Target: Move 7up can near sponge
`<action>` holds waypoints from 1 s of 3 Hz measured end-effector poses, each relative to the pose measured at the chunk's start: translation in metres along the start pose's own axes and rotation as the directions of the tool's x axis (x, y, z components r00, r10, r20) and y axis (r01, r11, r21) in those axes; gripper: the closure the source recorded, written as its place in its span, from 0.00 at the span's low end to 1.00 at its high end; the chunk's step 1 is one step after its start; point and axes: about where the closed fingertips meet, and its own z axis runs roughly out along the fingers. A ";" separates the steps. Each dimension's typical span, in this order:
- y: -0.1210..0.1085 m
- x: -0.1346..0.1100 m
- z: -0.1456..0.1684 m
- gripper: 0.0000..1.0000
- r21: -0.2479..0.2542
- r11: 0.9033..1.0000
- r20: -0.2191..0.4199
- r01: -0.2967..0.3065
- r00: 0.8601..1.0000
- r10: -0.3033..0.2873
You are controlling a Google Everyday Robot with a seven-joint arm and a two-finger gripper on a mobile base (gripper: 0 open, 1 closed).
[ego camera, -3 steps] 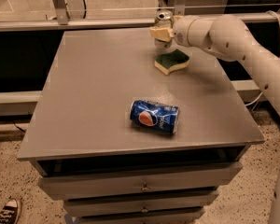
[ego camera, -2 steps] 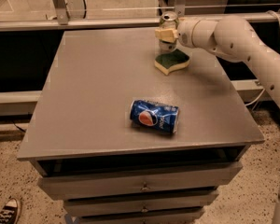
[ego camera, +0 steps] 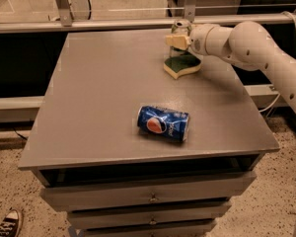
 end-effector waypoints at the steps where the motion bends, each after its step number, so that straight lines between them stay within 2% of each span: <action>1: 0.008 0.005 0.000 0.00 -0.017 0.999 -0.007 -0.028 1.000 0.028; 2: 0.017 0.009 -0.003 0.00 -0.033 0.998 -0.015 -0.049 0.999 0.049; 3: 0.014 -0.008 -0.033 0.00 -0.060 0.998 0.005 -0.029 1.000 0.029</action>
Offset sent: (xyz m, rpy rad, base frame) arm -0.0265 0.0096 -0.0111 0.0499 0.0702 0.0267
